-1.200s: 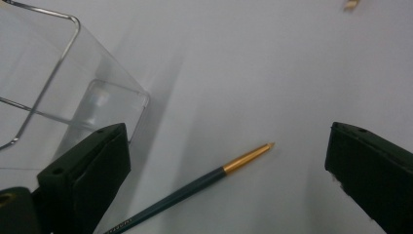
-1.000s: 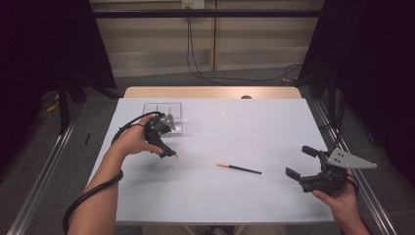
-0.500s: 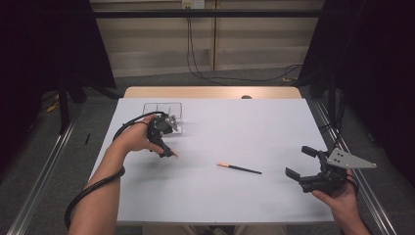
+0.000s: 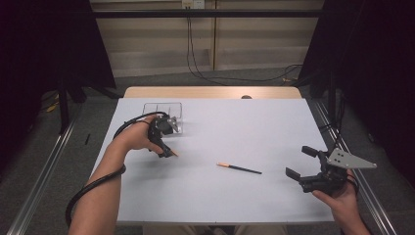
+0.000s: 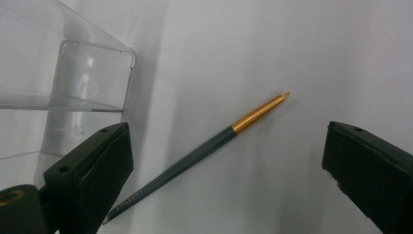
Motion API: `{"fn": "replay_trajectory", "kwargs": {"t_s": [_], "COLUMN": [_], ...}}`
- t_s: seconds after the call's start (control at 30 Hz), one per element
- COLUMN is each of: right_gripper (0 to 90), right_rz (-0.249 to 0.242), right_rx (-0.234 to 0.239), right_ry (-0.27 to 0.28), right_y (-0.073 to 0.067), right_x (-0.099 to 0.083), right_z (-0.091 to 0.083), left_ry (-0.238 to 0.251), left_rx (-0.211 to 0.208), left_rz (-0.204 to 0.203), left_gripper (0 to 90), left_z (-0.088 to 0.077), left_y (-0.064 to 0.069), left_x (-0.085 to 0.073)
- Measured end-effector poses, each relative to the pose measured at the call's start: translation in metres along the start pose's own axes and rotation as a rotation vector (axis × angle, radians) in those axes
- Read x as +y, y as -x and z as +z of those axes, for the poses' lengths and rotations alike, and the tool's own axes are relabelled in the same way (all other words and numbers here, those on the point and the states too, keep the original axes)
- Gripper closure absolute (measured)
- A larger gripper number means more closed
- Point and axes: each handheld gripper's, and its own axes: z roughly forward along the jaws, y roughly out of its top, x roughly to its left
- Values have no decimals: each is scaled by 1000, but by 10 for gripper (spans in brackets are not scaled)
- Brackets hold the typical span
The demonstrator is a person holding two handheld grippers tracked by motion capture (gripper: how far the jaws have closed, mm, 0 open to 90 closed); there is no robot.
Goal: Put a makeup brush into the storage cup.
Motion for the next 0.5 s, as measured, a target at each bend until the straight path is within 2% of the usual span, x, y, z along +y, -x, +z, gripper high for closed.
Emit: {"fn": "replay_trajectory", "kwargs": {"t_s": [0.07,0.23,0.27,0.4,0.43,0.5], "right_gripper": [0,0,0,0,0,0], "right_rz": [0,0,1,0,0,0], "right_rx": [0,1,3,1,1,1], "right_ry": [-1,-2,-1,-1,-1,-2], "right_y": [0,0,0,0,0,0], "right_x": [0,0,0,0,0,0], "right_z": [0,0,0,0,0,0], "left_ry": [-4,-27,-14,-27,-38,-36], "left_rx": [3,-3,-3,-4,-3,-12], "left_rz": [-4,22,8,26,42,37], "left_gripper": [46,50,50,56,60,63], "left_z": [1,3,4,5,5,6], "left_y": [1,1,2,1,1,1], "left_x": [0,2,2,3,3,3]}}
